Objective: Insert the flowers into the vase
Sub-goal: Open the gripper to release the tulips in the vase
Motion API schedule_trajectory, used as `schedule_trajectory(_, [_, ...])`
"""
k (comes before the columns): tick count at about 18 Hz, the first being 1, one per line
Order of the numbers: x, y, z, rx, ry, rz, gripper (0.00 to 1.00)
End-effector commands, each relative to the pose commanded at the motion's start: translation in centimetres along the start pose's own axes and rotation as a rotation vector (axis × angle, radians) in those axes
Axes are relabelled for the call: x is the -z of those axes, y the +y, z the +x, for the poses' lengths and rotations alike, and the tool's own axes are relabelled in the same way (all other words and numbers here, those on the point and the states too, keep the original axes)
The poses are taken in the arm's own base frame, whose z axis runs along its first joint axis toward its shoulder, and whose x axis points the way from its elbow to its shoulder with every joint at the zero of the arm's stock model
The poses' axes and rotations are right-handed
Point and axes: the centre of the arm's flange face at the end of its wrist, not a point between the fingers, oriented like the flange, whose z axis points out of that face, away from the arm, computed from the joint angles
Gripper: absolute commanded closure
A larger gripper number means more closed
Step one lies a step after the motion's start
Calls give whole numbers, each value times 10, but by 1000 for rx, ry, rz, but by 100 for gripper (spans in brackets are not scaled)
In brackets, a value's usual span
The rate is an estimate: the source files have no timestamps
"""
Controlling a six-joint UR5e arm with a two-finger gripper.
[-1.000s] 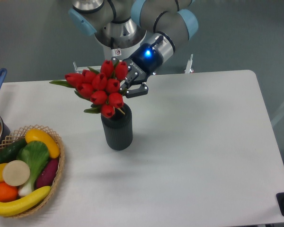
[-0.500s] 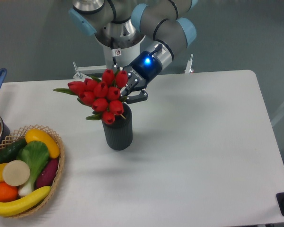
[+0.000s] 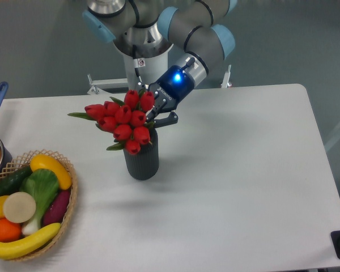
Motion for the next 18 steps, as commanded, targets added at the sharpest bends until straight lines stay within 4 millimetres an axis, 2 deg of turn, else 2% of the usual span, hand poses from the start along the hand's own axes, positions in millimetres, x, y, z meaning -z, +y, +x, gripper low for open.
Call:
schedule_trajectory(9, [0,9,-6,14,-8,-41,67])
schedule_trajectory(12, [-1,10,-5,15,-7,-41,61])
schedule_trajectory(13, [-1,10,-5,14,-7,-41,53])
schedule_trajectory(18, [0,9,-4,14,-8,-41,50])
